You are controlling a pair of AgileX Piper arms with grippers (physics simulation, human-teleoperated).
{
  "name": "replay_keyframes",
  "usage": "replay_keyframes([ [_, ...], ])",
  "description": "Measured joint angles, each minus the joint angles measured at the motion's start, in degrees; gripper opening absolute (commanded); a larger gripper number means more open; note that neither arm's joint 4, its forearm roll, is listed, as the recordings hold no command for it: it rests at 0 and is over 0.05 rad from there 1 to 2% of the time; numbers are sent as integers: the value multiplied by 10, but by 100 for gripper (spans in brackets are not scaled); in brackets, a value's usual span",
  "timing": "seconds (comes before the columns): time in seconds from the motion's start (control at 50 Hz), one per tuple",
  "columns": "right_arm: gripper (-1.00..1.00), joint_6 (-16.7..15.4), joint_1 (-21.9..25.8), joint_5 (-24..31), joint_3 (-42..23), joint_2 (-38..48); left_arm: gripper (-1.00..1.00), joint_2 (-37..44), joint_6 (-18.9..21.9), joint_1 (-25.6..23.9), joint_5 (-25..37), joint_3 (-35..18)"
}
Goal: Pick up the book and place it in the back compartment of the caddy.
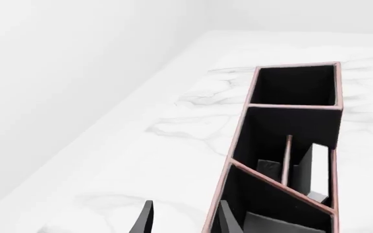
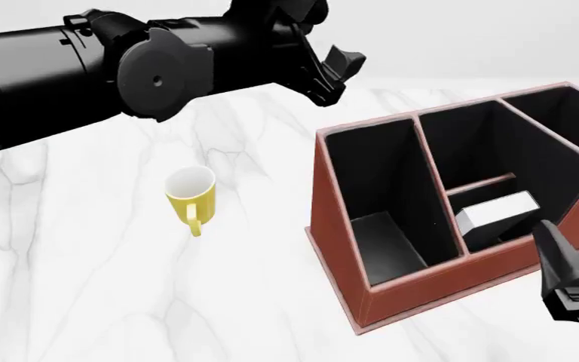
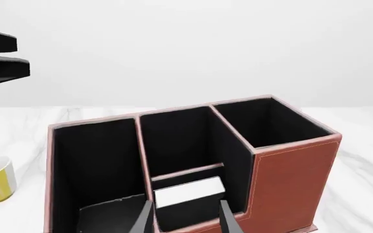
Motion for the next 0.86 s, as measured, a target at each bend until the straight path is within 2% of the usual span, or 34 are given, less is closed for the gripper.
replay_keyframes([
  [0.18,100,-9,20,65,-84,-18,100,-29,-3,25,-16,40],
  [0.4,100,-26,43,163,-227,-48,100,-58,-8,47,-35,84],
  [0.64,100,-50,64,275,-416,-62,100,-109,-12,73,-47,134],
  [0.86,100,-58,61,367,-593,-74,100,-201,-13,111,-56,219],
])
